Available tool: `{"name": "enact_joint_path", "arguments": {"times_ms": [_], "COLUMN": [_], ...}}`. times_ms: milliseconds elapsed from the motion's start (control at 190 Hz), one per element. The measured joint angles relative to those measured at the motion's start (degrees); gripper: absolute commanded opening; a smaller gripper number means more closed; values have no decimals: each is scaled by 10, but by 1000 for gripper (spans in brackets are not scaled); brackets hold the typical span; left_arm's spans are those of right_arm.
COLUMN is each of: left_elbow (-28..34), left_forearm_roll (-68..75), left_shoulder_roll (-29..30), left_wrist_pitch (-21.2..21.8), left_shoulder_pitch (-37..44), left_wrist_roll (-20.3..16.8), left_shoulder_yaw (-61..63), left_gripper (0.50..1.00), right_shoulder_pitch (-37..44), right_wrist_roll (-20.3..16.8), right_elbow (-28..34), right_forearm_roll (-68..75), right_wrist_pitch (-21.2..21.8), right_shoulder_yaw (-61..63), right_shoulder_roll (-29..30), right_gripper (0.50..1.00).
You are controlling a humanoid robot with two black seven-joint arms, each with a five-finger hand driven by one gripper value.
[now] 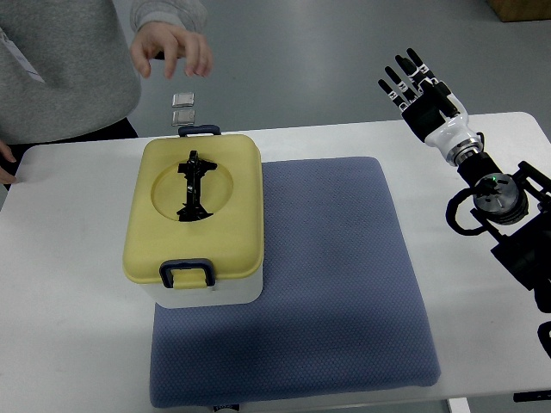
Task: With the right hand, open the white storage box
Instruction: 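Raise the right hand and swing it toward the yellow-lidded box, then reach the right hand over the black handle on the yellow lid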
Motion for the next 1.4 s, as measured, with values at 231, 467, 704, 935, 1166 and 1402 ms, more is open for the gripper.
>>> {"name": "enact_joint_path", "arguments": {"times_ms": [231, 467, 704, 935, 1166, 1402], "left_elbow": [0, 1, 0, 0, 0, 0], "left_forearm_roll": [0, 0, 0, 0, 0, 0], "left_shoulder_roll": [0, 0, 0, 0, 0, 0], "left_wrist_pitch": [0, 0, 0, 0, -1, -1], "left_shoulder_pitch": [0, 0, 0, 0, 0, 0], "left_wrist_roll": [0, 0, 0, 0, 0, 0], "left_shoulder_yaw": [0, -1, -1, -1, -1, -2], "left_gripper": [1000, 1000, 1000, 1000, 1000, 1000], "right_shoulder_pitch": [3, 18, 97, 240, 373, 404], "right_wrist_roll": [-1, -6, -19, -26, -24, -22], "right_elbow": [0, 3, 7, 79, 206, 225], "right_forearm_roll": [0, -66, -301, -597, -811, -917], "right_wrist_pitch": [0, 7, 58, 146, 149, 149], "right_shoulder_yaw": [-3, -23, -114, -228, -344, -367], "right_shoulder_roll": [-1, -13, -56, -131, -154, -100], "right_gripper": [924, 924, 924, 926, 926, 924]}}
